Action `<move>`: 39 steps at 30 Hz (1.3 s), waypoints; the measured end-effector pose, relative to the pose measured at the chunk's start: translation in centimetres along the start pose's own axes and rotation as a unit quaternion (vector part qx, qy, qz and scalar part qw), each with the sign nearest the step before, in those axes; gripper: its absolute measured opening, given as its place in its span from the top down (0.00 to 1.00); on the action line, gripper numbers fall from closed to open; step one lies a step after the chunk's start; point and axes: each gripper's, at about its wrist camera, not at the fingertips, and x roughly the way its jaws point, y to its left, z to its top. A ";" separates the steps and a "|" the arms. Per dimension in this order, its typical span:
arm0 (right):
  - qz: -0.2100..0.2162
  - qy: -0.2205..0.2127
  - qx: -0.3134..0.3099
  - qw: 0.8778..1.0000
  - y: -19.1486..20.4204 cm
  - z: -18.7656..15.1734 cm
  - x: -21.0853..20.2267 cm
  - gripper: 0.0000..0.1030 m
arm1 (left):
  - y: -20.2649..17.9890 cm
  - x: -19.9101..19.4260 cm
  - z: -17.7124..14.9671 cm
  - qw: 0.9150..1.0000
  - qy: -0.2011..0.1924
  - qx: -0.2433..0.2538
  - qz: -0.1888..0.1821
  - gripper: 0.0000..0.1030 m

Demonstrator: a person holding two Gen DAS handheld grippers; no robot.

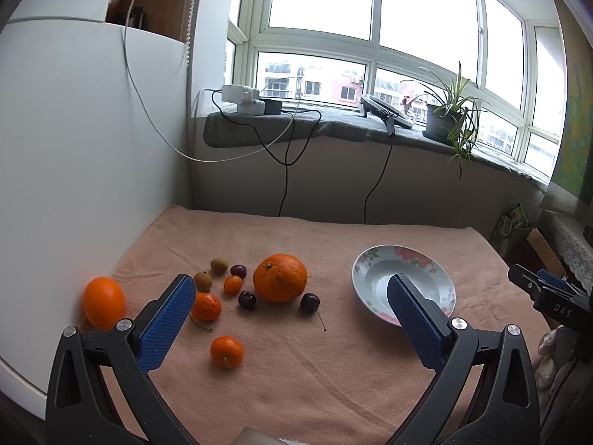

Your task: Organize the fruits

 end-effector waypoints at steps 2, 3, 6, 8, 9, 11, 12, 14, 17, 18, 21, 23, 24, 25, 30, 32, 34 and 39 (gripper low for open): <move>0.001 0.001 0.000 1.000 0.1 0.0 0.0 0.00 | 0.0 0.0 0.0 1.000 0.000 0.000 0.000 0.00; 0.001 0.002 -0.001 1.000 0.1 0.0 0.0 0.00 | -0.1 -0.1 -0.1 1.000 0.000 0.000 0.000 0.00; 0.001 0.001 0.000 1.000 0.1 0.0 0.0 0.00 | 0.0 0.0 -0.1 1.000 0.000 0.000 -0.001 0.00; 0.001 0.002 0.000 1.000 0.1 0.0 0.1 0.00 | 0.0 0.0 -0.1 1.000 0.000 0.000 0.000 0.00; 0.001 0.002 0.000 1.000 0.1 0.0 0.1 0.00 | -0.1 -0.1 -0.1 1.000 0.000 0.000 0.000 0.00; 0.002 0.003 0.001 1.000 0.1 0.0 0.1 0.00 | 0.0 0.0 -0.2 1.000 0.001 -0.001 -0.001 0.00; 0.002 0.004 0.001 1.000 0.1 0.0 0.1 0.00 | -0.1 0.0 -0.1 1.000 0.001 0.000 -0.001 0.00; 0.003 0.006 0.000 1.000 0.2 0.0 0.2 0.00 | -0.1 0.0 -0.2 1.000 0.001 0.000 -0.001 0.00; 0.004 0.008 0.000 1.000 0.3 0.0 0.3 0.00 | -0.1 0.0 -0.2 1.000 0.002 -0.001 -0.002 0.00; 0.005 0.009 0.000 1.000 0.3 0.0 0.4 0.00 | -0.1 0.0 -0.2 1.000 0.002 -0.001 -0.002 0.00; 0.007 0.011 -0.003 1.000 0.4 0.1 0.5 0.00 | 0.0 0.1 -0.2 1.000 0.003 -0.003 -0.004 0.00; 0.008 0.012 -0.003 1.000 0.5 0.1 0.7 0.00 | 0.1 0.2 -0.3 1.000 0.005 -0.004 -0.005 0.00; 0.009 0.014 -0.003 1.000 0.6 0.1 0.8 0.00 | 0.2 0.3 -0.3 1.000 0.006 -0.006 -0.005 0.00; 0.010 0.015 -0.004 1.000 0.6 0.0 0.9 0.00 | 0.5 0.5 -0.3 1.000 0.007 -0.008 -0.004 0.00; 0.016 0.023 -0.011 1.000 1.0 0.1 1.6 0.00 | 1.2 1.0 -0.4 1.000 0.013 -0.017 -0.004 0.01; 0.021 0.025 -0.014 0.999 1.2 0.2 1.9 0.00 | 1.4 1.2 -0.5 1.000 0.016 -0.019 -0.005 0.01; 0.022 0.025 -0.017 0.999 1.5 0.4 2.2 0.00 | 1.8 1.5 -0.5 1.000 0.019 -0.020 -0.006 0.01; 0.044 0.028 -0.033 0.998 2.4 1.0 3.2 0.00 | 2.6 2.4 -0.8 0.999 0.031 -0.032 -0.014 0.01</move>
